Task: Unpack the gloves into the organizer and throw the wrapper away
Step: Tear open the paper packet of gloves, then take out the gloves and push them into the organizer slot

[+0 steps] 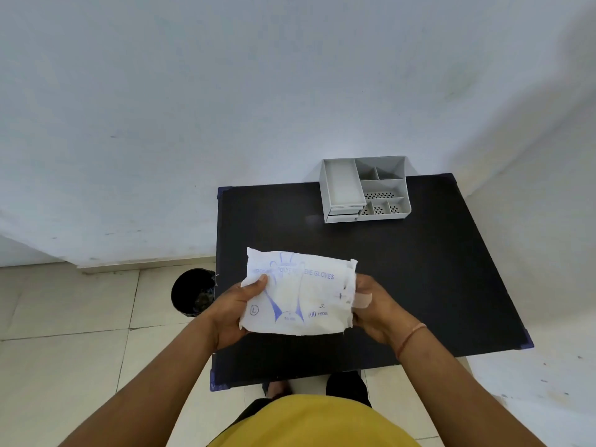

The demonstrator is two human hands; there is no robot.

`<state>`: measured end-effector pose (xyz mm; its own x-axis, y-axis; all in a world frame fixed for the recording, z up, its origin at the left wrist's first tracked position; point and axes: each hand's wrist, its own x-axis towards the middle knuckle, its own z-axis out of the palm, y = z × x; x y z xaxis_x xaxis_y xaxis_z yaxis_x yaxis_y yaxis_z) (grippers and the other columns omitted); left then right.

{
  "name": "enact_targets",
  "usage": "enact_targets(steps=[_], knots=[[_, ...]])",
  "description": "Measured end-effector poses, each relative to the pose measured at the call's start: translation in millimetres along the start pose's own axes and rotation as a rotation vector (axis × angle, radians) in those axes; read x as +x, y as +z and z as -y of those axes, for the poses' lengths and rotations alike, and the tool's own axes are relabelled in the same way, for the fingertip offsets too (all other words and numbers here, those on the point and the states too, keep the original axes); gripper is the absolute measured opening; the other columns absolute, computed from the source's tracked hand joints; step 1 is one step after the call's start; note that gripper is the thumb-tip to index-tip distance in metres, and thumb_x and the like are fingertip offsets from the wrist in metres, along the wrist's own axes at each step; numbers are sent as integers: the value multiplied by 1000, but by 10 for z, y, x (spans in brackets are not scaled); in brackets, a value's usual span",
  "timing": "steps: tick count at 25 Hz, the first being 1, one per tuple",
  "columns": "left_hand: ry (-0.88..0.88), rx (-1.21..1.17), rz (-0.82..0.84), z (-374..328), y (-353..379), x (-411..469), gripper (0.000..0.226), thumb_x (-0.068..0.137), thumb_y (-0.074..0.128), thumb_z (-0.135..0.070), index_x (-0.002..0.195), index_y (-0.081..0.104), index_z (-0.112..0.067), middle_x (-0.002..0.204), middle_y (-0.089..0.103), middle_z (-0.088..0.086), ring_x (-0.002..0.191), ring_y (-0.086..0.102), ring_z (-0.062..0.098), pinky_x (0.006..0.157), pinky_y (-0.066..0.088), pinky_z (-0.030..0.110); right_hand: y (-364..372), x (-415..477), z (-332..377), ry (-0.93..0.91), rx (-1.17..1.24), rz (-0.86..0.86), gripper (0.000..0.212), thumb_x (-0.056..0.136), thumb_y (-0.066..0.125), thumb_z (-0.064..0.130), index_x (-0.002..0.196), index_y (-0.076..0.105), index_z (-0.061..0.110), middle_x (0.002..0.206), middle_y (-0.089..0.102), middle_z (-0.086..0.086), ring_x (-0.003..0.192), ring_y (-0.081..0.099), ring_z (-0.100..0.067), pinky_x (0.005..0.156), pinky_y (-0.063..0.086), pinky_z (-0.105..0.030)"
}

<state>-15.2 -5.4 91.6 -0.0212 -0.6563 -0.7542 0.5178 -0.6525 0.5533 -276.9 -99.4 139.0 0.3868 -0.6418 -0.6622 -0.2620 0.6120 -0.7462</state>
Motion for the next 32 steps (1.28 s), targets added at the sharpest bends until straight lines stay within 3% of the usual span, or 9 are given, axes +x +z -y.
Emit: enact_targets(steps=[8,12,15,19,21,23,26,29,32], knots=[[-6,-97,-393,257,-435,302,35,102,70,-18,136,64,-12,128,76,21,113,73,45,85,63,57,-708,-36,-91,29,118,-180,32,92,76,8,124,72,14,120,78,-16,105,78,-35,84,65,-53],[-117,19,-455,416,-392,490,48,92,81,-16,135,63,-9,130,75,22,110,75,44,93,62,63,-601,-43,-22,16,308,-131,34,93,72,5,126,72,11,122,78,-16,103,78,-33,77,66,-47],[51,376,-587,285,-62,424,64,81,87,-28,137,62,-12,134,72,13,103,72,32,84,62,44,-402,-66,63,15,460,-59,33,93,70,7,126,71,11,120,79,-15,100,78,-31,75,67,-47],[77,89,-44,7,616,137,64,99,61,-59,148,61,-17,150,65,7,138,60,29,118,47,52,-105,-113,56,52,700,18,34,101,63,15,134,66,9,130,74,-18,111,74,-34,88,64,-49],[87,-29,171,-62,841,60,59,105,51,-56,150,61,-19,148,68,11,139,63,32,119,45,58,13,-124,-8,79,754,62,40,102,61,20,139,62,8,137,70,-20,126,66,-39,107,54,-55],[105,-68,179,-74,973,64,52,107,57,-44,151,59,-16,146,70,16,135,66,39,116,46,64,50,-135,-60,74,648,58,43,100,64,25,139,62,8,138,69,-21,133,61,-43,118,42,-60],[138,0,90,-111,1029,82,49,100,69,-35,143,65,-12,137,74,18,124,73,41,105,55,68,-22,-175,-46,20,413,-32,40,97,69,27,133,65,9,130,74,-20,121,70,-39,108,52,-60],[122,101,136,-142,988,67,59,91,77,-44,139,69,-11,136,76,18,121,74,39,100,60,60,-114,-212,0,-30,234,-85,29,97,71,19,126,68,14,125,76,-13,109,76,-31,90,64,-53],[29,-12,213,-190,920,67,67,97,56,-67,145,66,-22,144,71,16,132,66,44,110,51,68,-169,-235,-10,-18,288,-101,25,99,67,13,123,71,18,120,78,-8,109,75,-31,93,62,-58]])
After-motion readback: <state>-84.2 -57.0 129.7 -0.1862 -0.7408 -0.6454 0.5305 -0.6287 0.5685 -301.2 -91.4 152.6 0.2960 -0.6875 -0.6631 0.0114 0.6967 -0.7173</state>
